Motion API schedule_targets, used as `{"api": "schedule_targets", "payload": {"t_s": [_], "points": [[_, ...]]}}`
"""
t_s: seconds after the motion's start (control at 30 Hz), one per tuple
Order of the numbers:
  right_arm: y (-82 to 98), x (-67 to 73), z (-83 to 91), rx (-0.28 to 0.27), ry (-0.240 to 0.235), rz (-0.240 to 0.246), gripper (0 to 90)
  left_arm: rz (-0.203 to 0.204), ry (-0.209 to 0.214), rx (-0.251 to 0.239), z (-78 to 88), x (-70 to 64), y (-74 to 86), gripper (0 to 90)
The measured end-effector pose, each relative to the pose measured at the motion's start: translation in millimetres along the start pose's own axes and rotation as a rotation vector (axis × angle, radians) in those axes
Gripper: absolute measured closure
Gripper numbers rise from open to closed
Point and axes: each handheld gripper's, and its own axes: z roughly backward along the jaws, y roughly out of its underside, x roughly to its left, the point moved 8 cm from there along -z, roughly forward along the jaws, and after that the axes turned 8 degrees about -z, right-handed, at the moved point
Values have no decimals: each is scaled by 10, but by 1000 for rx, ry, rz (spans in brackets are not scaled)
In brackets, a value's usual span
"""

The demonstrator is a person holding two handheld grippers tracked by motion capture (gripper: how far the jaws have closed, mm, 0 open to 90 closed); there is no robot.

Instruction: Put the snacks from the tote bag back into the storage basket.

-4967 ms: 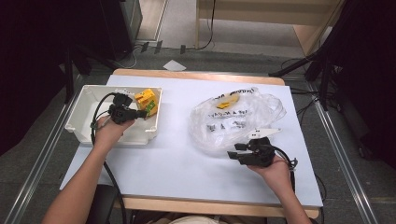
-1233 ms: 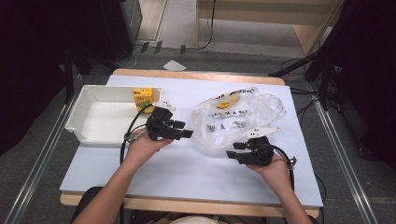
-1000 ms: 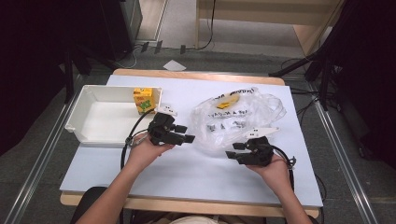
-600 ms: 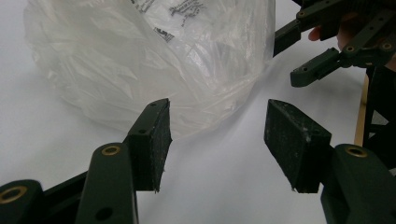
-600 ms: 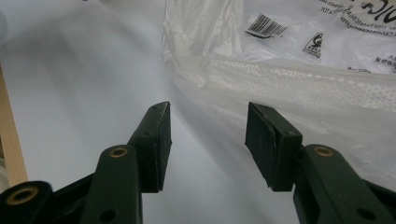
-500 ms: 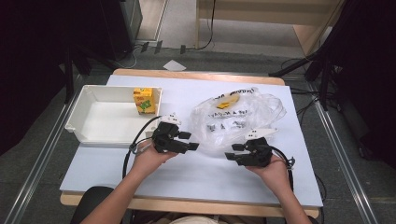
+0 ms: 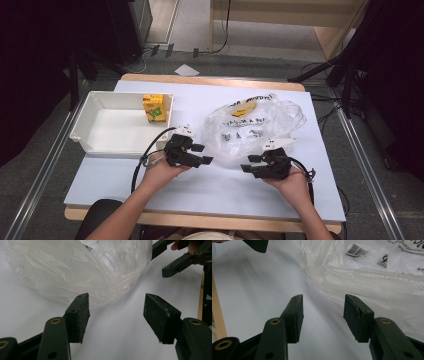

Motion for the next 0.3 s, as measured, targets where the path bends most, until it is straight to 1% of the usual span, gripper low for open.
{"api": "schedule_targets", "payload": {"t_s": [0.13,0.23,0.3], "points": [[7,8,-9,4,-4,3,511,0,6,9,-15,2,27,378],[9,8,-10,4,-4,4,510,-15,-2,13,-18,6,38,396],[9,6,-10,4,-4,5,509,-5,8,13,-29,10,41,392]]}}
